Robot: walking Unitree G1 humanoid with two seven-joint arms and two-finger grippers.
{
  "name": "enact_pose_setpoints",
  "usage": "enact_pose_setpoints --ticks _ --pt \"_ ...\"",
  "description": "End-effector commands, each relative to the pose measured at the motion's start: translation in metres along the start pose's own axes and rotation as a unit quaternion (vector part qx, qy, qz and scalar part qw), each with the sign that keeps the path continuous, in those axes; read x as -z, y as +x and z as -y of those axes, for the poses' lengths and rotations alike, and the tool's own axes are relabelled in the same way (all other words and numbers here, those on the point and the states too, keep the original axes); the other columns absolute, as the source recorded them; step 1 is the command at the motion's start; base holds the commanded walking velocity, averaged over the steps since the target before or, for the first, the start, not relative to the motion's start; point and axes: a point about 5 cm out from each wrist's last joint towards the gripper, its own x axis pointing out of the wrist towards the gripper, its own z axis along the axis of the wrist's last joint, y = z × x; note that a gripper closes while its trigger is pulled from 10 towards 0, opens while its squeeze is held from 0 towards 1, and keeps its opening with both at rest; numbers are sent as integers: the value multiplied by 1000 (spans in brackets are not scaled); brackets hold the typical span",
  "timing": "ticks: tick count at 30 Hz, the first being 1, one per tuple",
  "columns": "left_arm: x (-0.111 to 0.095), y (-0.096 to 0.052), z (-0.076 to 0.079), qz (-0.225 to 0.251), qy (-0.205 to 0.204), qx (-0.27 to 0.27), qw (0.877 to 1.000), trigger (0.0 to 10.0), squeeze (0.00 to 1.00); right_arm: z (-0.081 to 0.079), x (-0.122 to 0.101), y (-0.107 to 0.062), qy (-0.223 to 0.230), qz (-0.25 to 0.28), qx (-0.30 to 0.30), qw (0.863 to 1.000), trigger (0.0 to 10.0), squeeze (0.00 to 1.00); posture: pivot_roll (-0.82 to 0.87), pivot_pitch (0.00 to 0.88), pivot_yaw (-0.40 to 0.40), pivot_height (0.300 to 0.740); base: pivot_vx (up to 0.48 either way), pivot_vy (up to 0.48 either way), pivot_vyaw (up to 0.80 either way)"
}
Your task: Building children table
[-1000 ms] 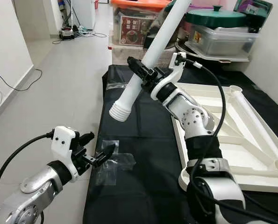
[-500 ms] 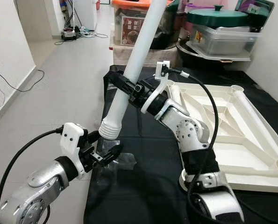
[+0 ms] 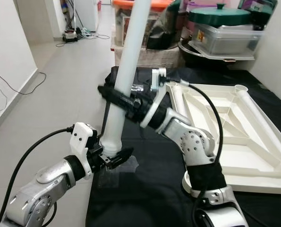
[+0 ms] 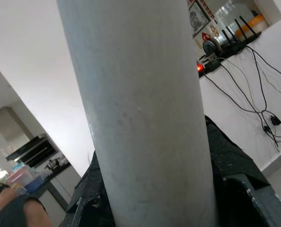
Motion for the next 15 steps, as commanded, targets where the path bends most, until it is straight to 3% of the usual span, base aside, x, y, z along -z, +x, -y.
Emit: enact_pose_setpoints --ticks 1,10,14,15 --pt "3 0 3 -7 -7 10 1000 10000 0 -18 3 5 6 -11 -69 998 0 0 43 0 -62 740 0 0 0" --pt "4 -8 10 -8 -13 17 1000 10000 0 -5 -9 0 -22 -15 -51 998 0 0 49 0 -71 740 0 0 0" --pt "3 -4 14 -4 -20 40 999 10000 0 -11 -3 1 -16 -22 -64 998 0 0 51 0 -68 740 0 0 0" --pt "2 -2 18 2 -25 59 998 3529 0 -14 -1 1 -12 -25 -69 997 0 0 49 0 -63 740 0 0 0"
